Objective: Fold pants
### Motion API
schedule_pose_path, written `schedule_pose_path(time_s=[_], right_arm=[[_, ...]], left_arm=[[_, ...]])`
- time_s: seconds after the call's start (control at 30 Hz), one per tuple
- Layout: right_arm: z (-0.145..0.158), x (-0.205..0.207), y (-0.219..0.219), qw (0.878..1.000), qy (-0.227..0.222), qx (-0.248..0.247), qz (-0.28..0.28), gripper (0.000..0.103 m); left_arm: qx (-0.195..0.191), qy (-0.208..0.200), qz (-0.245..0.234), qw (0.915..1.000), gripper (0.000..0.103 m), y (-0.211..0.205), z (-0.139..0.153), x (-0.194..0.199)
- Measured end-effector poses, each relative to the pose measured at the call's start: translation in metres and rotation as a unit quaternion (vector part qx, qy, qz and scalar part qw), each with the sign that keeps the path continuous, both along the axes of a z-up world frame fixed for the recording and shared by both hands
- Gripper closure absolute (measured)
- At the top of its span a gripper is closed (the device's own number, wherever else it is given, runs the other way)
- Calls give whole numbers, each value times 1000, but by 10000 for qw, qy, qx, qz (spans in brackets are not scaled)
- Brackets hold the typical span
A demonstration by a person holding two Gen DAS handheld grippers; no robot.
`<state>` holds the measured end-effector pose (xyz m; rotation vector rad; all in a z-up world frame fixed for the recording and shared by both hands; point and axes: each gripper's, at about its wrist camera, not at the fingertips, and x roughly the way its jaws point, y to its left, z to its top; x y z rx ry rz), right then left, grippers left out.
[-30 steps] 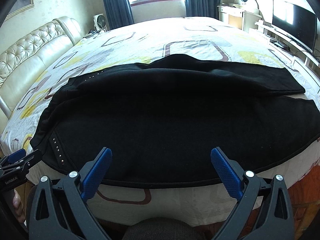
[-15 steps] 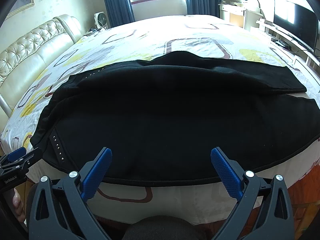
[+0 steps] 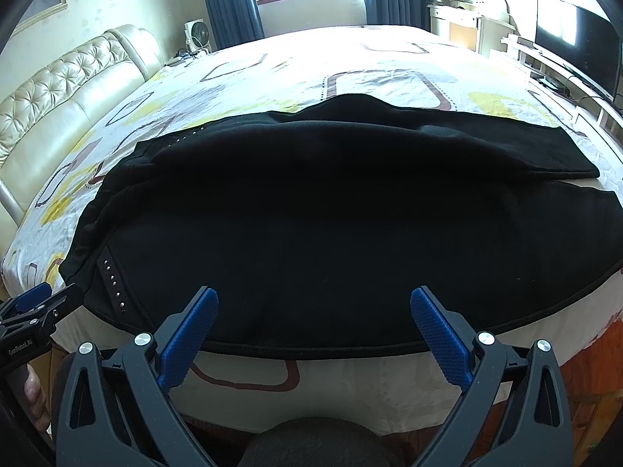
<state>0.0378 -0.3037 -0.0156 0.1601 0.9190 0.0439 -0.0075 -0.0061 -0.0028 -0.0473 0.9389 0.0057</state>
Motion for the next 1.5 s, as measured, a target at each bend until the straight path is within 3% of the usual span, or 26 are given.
schedule_pose_path(time_s=[0.4,0.53,0.63,0.77,0.93,1.07,1.13,1.27,1.3,1.43,1.5], right_arm=[[-2,1,2,10000,55,30,58,4],[2,2,2,9997,60,143,166,4],[8,4,2,9994,8,174,314,4],[15,10,-1,9990,-92,170,405,4],[21,27,-6,9982,-83,432,399,4],[19,42,-10,9973,-18,651,343,4],[16,48,-12,9966,38,760,322,4],[8,55,-16,9951,172,937,276,4],[6,56,-16,9946,212,981,267,4],[-4,61,-16,9919,368,1174,312,4],[-10,63,-13,9910,448,1210,370,4]], left_arm=[[-91,51,-83,9999,2,0,2,2],[-578,204,-199,9979,2,14,11,12],[-1243,398,-228,9912,2,39,22,30],[-2021,531,-212,9777,2,85,30,65],[-1977,660,-241,9778,2,125,26,127],[-2127,838,-144,9734,2,156,4,192],[-2445,932,-75,9651,2,169,-9,220],[-3264,1249,-60,9369,2,185,-43,271],[-3323,1301,-95,9341,2,186,-50,282],[-3154,1220,-456,9400,2,177,-54,310],[-3212,1176,-736,9368,2,171,-51,318]])
